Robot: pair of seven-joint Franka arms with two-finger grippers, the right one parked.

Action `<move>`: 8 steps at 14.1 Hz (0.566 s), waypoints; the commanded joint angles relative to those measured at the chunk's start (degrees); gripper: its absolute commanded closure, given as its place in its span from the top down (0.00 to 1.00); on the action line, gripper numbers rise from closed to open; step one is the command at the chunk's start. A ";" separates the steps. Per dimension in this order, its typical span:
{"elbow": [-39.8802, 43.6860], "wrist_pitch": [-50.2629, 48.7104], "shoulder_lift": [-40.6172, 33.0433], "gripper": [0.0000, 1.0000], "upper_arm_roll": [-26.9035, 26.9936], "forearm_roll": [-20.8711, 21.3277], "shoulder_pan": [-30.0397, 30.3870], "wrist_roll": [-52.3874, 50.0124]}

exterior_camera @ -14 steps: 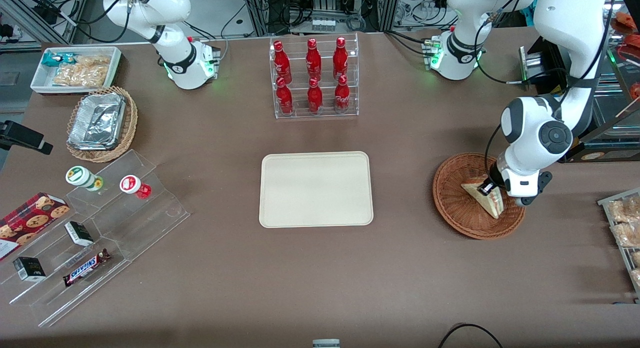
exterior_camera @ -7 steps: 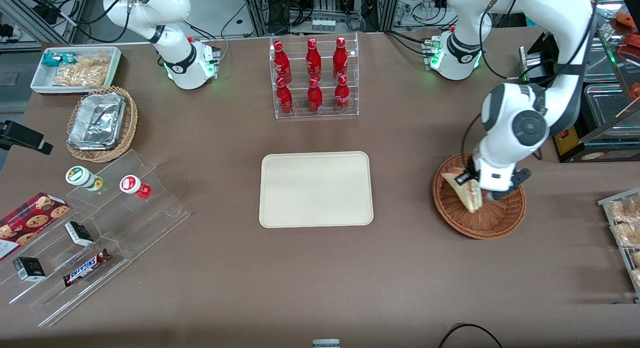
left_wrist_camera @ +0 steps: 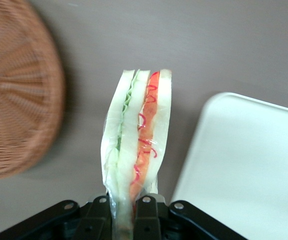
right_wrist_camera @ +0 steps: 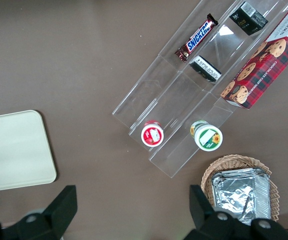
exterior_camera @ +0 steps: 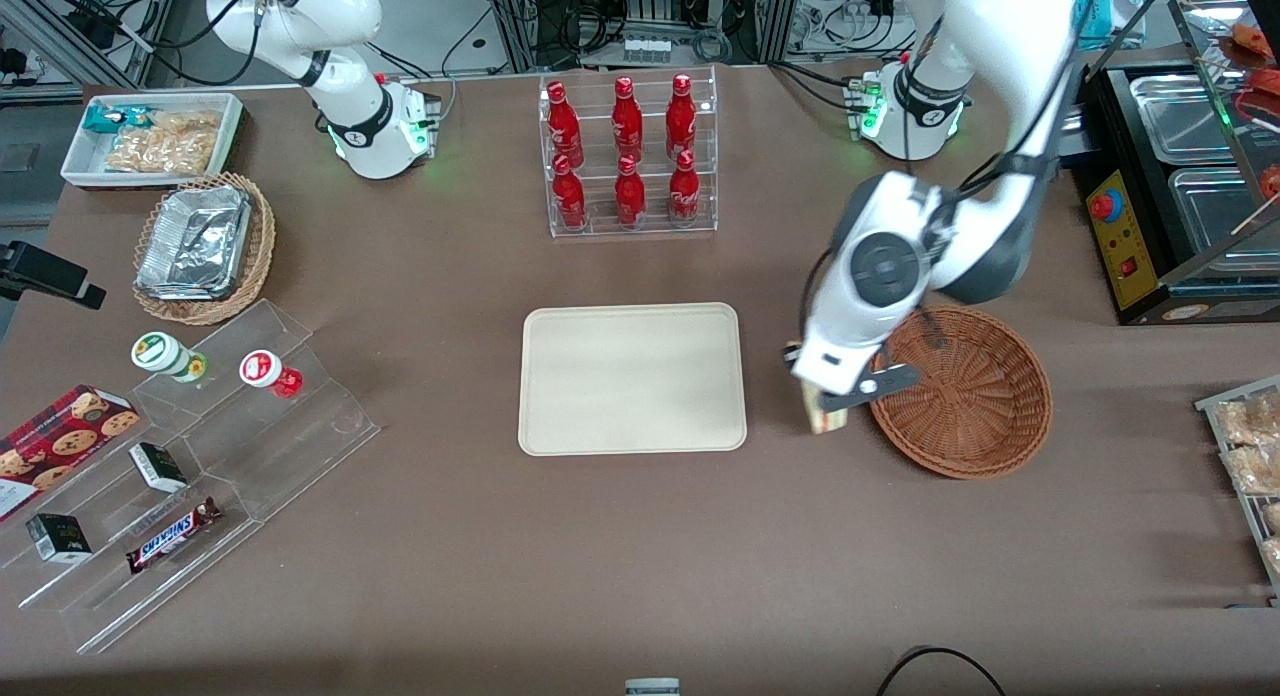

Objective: Place sandwich from basket to tray
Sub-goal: 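Lift the sandwich out of the basket and carry it over the cream tray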

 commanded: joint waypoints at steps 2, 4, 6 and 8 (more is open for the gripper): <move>12.90 -2.09 9.82 0.00 0.53 -0.02 -6.36 -5.67; 16.06 -1.74 12.54 0.00 -0.96 -1.50 -8.57 -6.55; 20.10 -1.65 15.53 0.00 -2.72 -2.65 -8.92 -6.99; 22.57 -1.30 17.82 0.00 -5.00 -2.48 -9.01 -7.00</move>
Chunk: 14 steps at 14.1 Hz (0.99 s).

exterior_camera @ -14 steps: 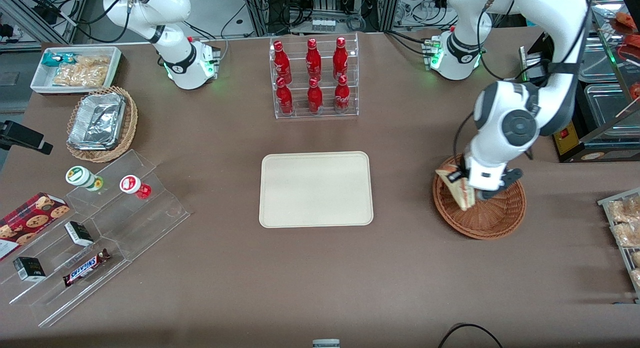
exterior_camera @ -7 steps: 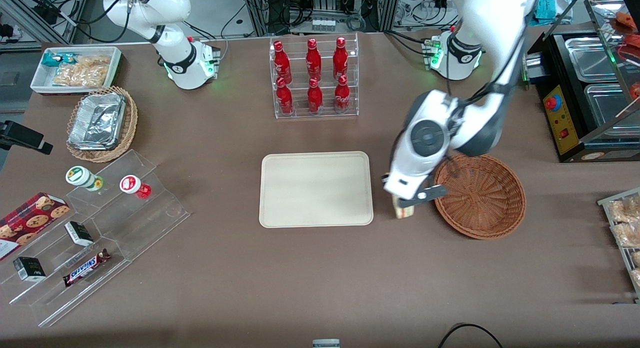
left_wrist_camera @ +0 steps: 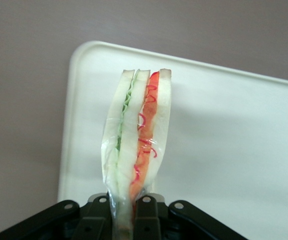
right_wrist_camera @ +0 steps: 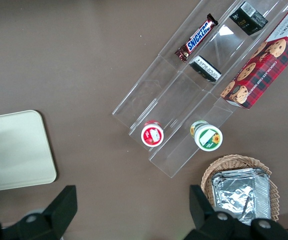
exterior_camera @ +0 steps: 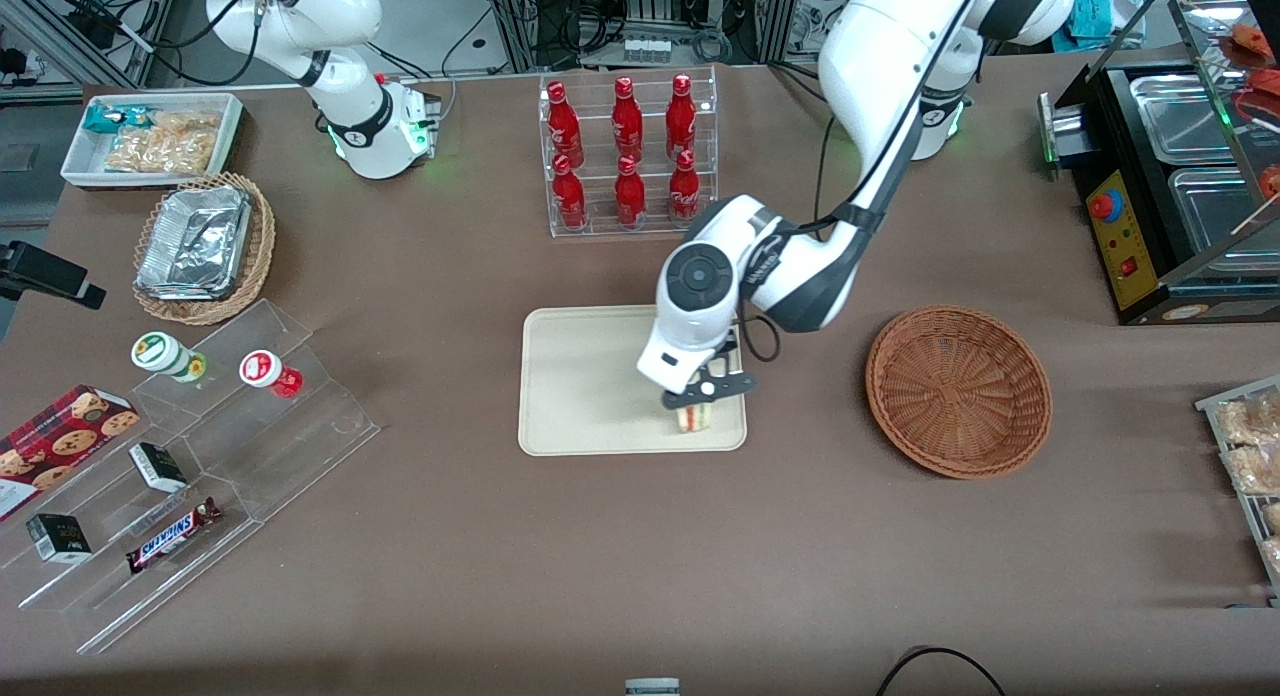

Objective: Place sandwich from basket to tray
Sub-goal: 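Lift the sandwich out of the basket and carry it over the cream tray, then lower the sandwich onto the tray and open the left gripper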

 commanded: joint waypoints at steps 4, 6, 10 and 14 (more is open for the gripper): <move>6.88 1.68 6.56 0.00 -1.66 -0.23 -3.13 -0.59; 6.88 3.35 7.88 0.00 -1.49 0.12 -4.53 -1.81; 7.06 4.50 9.12 0.05 -1.22 3.81 -5.16 -5.07; 6.80 4.50 8.24 1.00 -1.22 3.64 -4.98 -5.16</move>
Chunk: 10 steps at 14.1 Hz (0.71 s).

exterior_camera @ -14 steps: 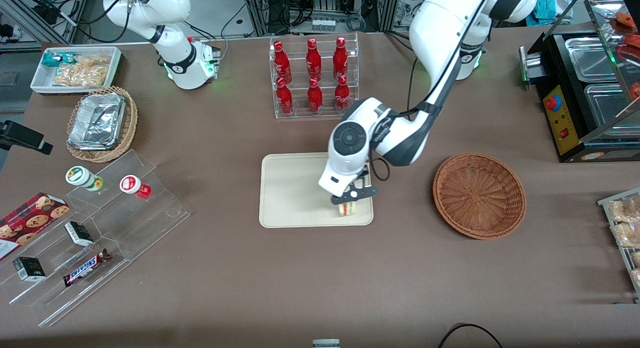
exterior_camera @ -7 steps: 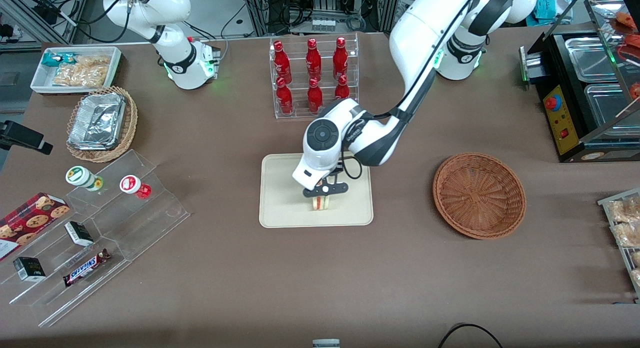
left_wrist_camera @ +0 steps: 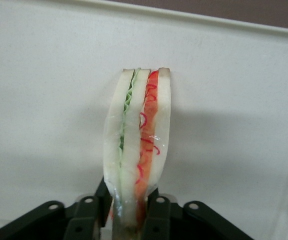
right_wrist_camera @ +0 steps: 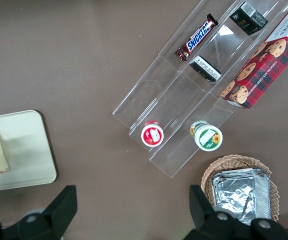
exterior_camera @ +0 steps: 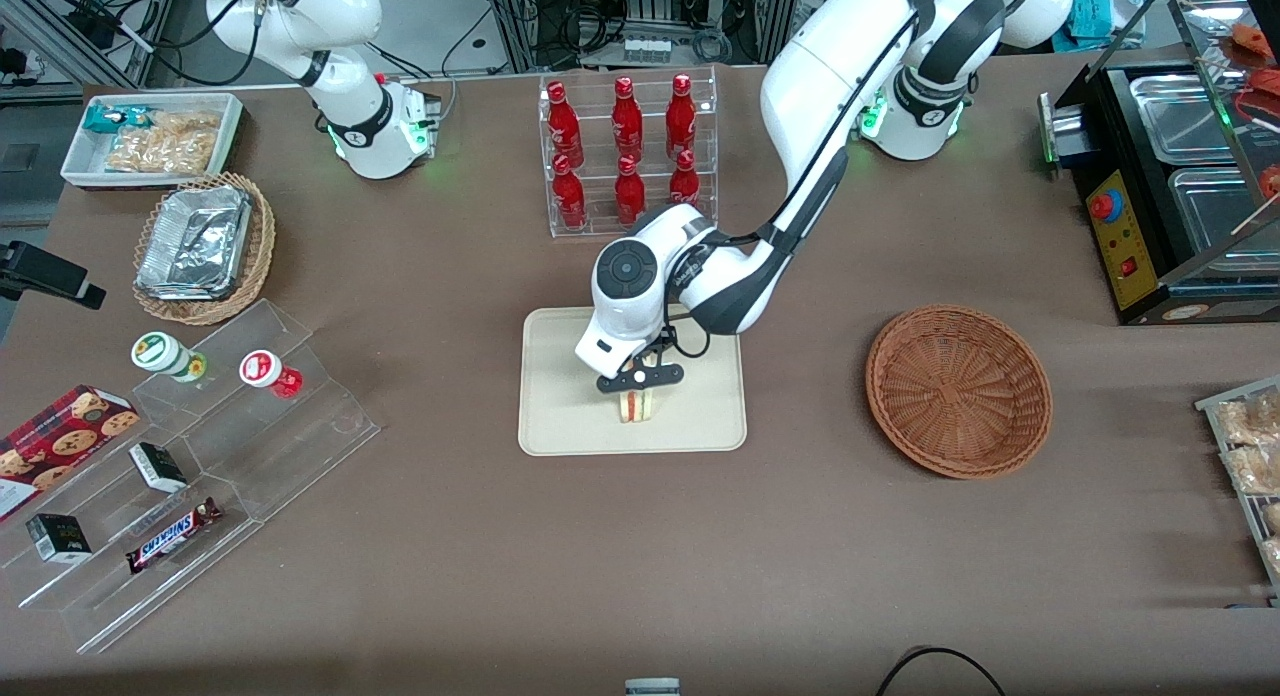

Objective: Place sandwich from basket to tray
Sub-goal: 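Lower the sandwich onto the tray and open the left gripper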

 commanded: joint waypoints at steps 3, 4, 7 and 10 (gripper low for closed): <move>0.82 -1.39 -3.01 1.00 0.71 1.46 -0.57 -6.69; 0.91 -3.48 -4.33 1.00 0.71 1.46 -0.23 -6.53; 0.38 -8.67 -8.37 1.00 0.80 1.46 -0.05 -6.35; 0.38 -16.94 -12.07 1.00 2.91 0.67 1.35 -6.09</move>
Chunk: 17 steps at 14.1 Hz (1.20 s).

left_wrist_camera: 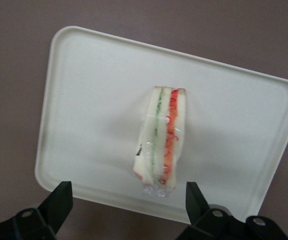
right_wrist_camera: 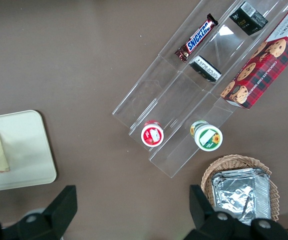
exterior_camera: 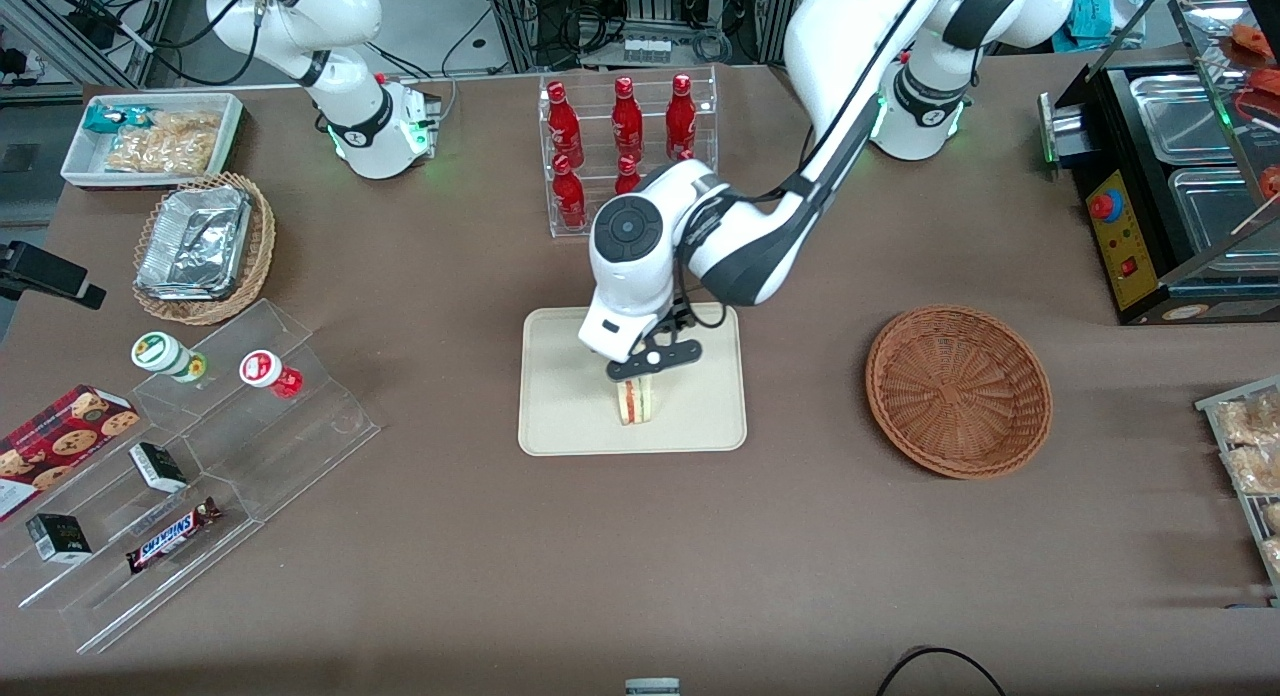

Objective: Place sandwich from basket to tray

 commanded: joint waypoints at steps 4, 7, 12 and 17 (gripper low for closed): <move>-9.48 -5.38 -9.75 1.00 0.97 -0.33 8.07 8.59; -17.14 -5.20 -16.61 1.00 0.97 -0.60 13.26 15.81; -26.56 -7.82 -27.51 1.00 0.97 -2.97 22.49 32.34; -25.78 -20.39 -34.72 1.00 1.23 -2.97 31.28 49.47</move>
